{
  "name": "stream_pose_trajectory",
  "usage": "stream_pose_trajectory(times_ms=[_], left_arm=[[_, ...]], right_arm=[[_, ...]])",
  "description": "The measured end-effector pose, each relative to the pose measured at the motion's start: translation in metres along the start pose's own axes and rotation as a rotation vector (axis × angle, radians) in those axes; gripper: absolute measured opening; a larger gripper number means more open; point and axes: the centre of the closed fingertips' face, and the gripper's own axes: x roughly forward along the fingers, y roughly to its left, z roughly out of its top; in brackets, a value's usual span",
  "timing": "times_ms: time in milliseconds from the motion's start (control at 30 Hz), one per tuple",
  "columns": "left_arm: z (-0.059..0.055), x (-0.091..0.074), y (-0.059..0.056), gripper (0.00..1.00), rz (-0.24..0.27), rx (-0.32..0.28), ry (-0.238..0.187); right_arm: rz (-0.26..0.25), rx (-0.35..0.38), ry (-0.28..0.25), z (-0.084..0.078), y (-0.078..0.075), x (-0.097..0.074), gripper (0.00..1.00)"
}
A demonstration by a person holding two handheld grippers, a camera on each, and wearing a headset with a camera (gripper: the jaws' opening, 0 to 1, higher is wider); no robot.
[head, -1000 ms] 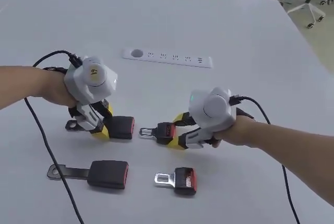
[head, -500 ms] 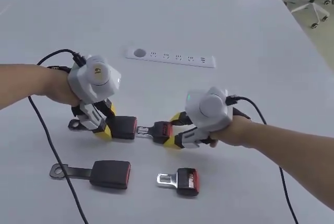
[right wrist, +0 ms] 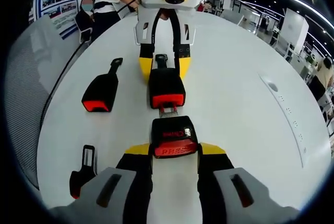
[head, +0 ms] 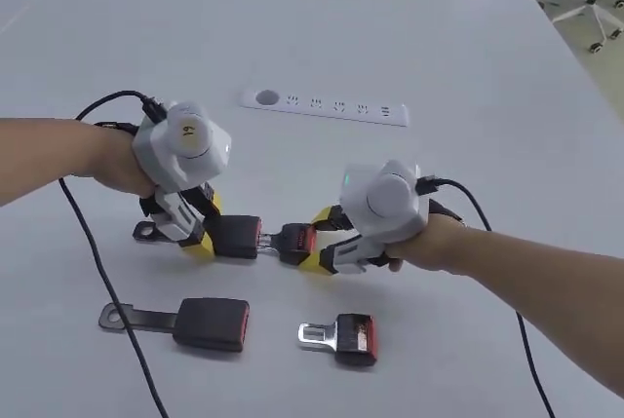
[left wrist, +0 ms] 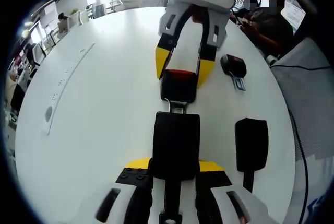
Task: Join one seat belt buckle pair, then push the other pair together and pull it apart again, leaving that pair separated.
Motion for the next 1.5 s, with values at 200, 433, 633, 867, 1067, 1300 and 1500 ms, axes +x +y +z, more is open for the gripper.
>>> stream_pose_trajectory(times_ms=[200, 433, 633, 867, 1067, 1300, 1500], left_arm=[[0.000, 0.000, 0.000, 0.31, 0.003, -0.002, -0.007], [0.001, 0.000, 0.000, 0.31, 0.006, 0.005, -0.017], [0.002, 0.001, 0.000, 0.31, 0.008, 0.000, -0.030], [0.002, 0.000, 0.000, 0.30, 0.013, -0.009, -0.042], [0.001, 0.000, 0.001, 0.30, 0.012, 0.005, -0.028], [0.001, 0.000, 0.000, 0.30, 0.017, 0.001, -0.043], [0.003, -0.001, 0.000, 0.30, 0.020, 0.012, -0.020]], right_arm=[[-0.005, 0.003, 0.004, -0.001, -0.001, 0.001, 0.30], [-0.004, -0.006, 0.004, -0.001, -0.001, 0.001, 0.30], [0.003, -0.005, 0.008, 0.002, -0.001, 0.002, 0.29], [0.008, -0.004, 0.026, 0.005, -0.001, 0.004, 0.28], [0.007, 0.004, 0.019, 0.014, 0.002, 0.012, 0.28], [-0.007, 0.039, 0.018, 0.017, 0.001, 0.011, 0.28], [-0.004, 0.037, 0.028, 0.014, 0.004, 0.009, 0.28]])
